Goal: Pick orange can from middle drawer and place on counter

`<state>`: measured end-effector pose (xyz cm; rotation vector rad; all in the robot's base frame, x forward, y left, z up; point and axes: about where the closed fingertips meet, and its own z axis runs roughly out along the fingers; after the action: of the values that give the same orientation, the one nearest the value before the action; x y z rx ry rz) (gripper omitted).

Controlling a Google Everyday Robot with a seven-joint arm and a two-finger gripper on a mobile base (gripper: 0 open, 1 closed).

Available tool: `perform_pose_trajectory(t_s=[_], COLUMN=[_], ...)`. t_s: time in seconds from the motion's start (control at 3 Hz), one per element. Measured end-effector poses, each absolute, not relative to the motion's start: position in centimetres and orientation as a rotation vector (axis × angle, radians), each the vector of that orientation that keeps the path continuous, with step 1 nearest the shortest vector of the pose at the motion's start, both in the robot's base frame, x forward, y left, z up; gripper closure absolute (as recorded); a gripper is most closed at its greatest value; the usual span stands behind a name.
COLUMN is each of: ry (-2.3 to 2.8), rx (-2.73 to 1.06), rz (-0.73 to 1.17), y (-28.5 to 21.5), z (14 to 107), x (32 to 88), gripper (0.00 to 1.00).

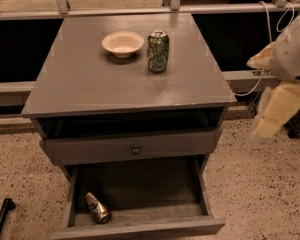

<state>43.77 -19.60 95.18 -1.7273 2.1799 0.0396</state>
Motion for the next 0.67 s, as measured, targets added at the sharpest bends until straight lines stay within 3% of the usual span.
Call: perform_pose_trajectory(t_s=[0.67], ry=[1.904], rx=[-1.791], rz=[0.337], y=[-10.1], z=[87.0], x=[39.2], gripper=[0.0])
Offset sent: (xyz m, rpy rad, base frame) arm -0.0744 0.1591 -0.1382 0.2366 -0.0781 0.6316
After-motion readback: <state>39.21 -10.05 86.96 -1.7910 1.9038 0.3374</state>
